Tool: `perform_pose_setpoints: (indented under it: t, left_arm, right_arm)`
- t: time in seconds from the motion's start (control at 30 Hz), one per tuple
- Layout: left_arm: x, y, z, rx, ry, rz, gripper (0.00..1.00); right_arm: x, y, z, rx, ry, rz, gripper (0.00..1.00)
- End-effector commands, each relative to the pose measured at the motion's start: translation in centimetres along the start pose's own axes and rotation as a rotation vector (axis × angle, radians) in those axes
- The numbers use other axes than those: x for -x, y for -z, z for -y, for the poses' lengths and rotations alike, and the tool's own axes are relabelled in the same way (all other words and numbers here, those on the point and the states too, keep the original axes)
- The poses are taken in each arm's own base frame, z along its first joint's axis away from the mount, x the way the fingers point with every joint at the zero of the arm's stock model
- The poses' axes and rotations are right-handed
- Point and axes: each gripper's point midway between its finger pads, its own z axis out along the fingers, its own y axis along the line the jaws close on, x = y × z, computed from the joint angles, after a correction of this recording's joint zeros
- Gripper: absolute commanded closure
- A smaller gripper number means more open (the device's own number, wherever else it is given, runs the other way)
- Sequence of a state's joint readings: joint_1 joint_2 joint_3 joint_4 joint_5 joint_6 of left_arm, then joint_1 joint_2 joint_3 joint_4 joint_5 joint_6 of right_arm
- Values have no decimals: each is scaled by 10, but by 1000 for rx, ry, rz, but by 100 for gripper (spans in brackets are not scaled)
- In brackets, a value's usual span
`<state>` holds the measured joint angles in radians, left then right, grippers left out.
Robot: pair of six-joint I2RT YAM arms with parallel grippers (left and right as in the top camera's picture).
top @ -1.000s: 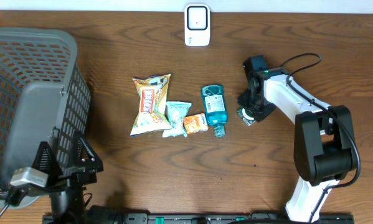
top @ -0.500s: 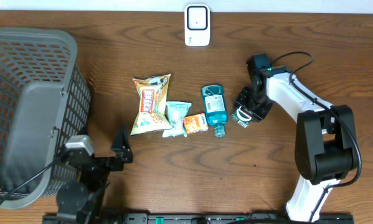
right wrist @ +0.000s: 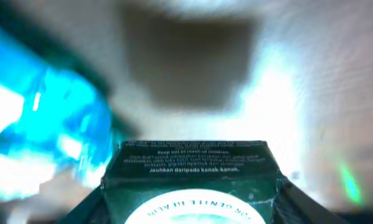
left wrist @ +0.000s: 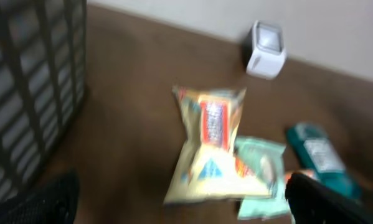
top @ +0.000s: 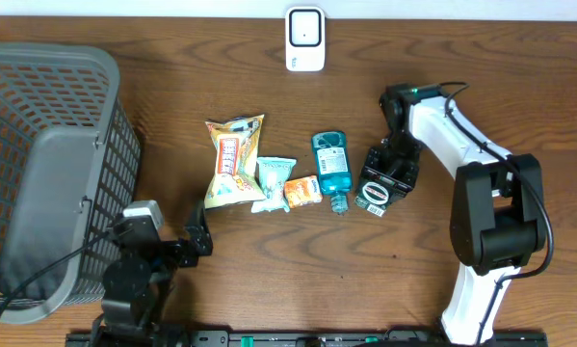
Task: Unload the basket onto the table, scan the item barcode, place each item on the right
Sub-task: 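Lift the tin and hold it under the white scanner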
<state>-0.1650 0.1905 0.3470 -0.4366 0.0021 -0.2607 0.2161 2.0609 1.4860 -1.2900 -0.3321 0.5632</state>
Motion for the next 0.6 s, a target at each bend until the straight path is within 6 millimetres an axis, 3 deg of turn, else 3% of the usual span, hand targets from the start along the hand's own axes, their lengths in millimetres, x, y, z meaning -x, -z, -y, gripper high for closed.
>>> perform_pose_setpoints:
  t: [0.0,0.2,0.37,0.57]
  left_arm:
    - [-22,1,-6,22,-16,-94,2]
    - [-71,12,-23,90,-25,-298,2]
    - [-107,29,-36,144,-33,-461,2]
    - [-110,30,-37,148,-32,-474,2]
  right_arm:
    - [-21,15,-21,108,169,-86,64]
    - [-34,24,-22,111,198,-127,63]
    - [-27,31,-29,130,216,-89,63]
    - [1,60,-59,207,292,70,63]
